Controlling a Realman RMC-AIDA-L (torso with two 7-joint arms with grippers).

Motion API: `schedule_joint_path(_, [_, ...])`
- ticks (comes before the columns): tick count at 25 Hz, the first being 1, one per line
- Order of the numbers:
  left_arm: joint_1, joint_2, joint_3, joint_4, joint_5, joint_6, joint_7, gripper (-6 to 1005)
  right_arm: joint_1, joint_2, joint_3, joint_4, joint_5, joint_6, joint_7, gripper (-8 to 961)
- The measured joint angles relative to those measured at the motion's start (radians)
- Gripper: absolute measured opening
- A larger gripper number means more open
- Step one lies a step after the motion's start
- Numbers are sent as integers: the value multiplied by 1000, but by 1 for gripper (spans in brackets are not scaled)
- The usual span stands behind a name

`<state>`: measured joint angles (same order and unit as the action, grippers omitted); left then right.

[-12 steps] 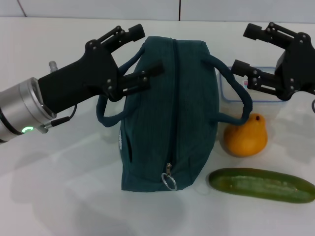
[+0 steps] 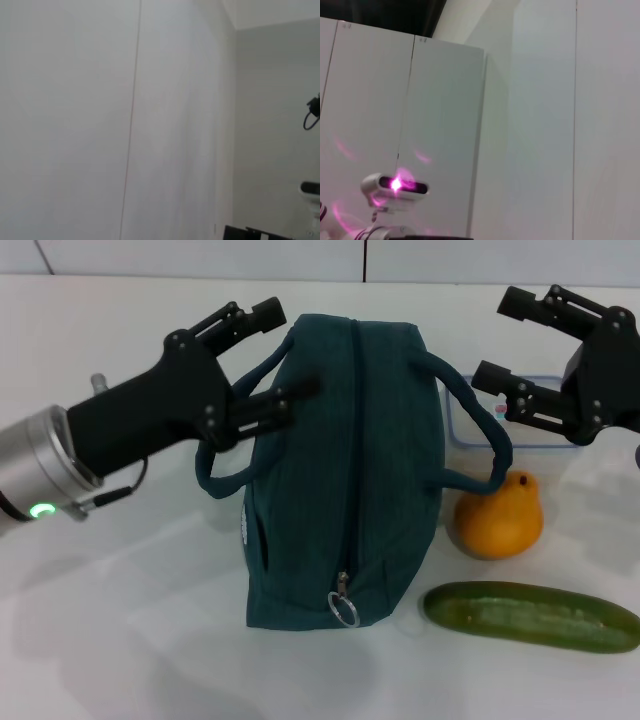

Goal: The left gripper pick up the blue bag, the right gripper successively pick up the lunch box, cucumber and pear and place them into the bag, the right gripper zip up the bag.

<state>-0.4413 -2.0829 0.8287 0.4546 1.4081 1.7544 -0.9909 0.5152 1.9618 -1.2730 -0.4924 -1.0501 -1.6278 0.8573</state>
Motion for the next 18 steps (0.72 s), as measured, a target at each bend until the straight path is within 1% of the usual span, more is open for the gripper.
schedule_joint_path(4, [13,9,-3,121,11,-8,-198,861,-1,0,0,-16,2,-1,1,721])
schedule_joint_path(5, [13,9,-3,121,11,-8,-198,860,-2,0,0,-19,3,-1,1,721])
schedule_joint_path(6, [16,23,-6,212,30,-14,-384,860,-3,0,2,-26,3,-1,1,721])
schedule_joint_path(8, [18,31,-6,288,62,-19,-517,860,-5,0,9,-33,3,-1,3,721])
schedule_joint_path(9, [20,30,-7,329,91,-26,-571,856,-5,0,11,-34,3,-1,3,721])
schedule_joint_path(10, [24,24,-8,367,117,-40,-605,853,-5,1,14,-35,3,-1,3,721])
schedule_joint_path(13, [48,-5,7,471,193,-113,-673,842,-6,2,22,-36,3,-1,2,721])
schedule_joint_path(15, [61,-9,42,507,214,-157,-701,835,-5,4,27,-37,3,0,2,721])
schedule_joint_path(18, [64,-7,87,519,223,-206,-724,824,-4,8,50,-40,3,0,2,721])
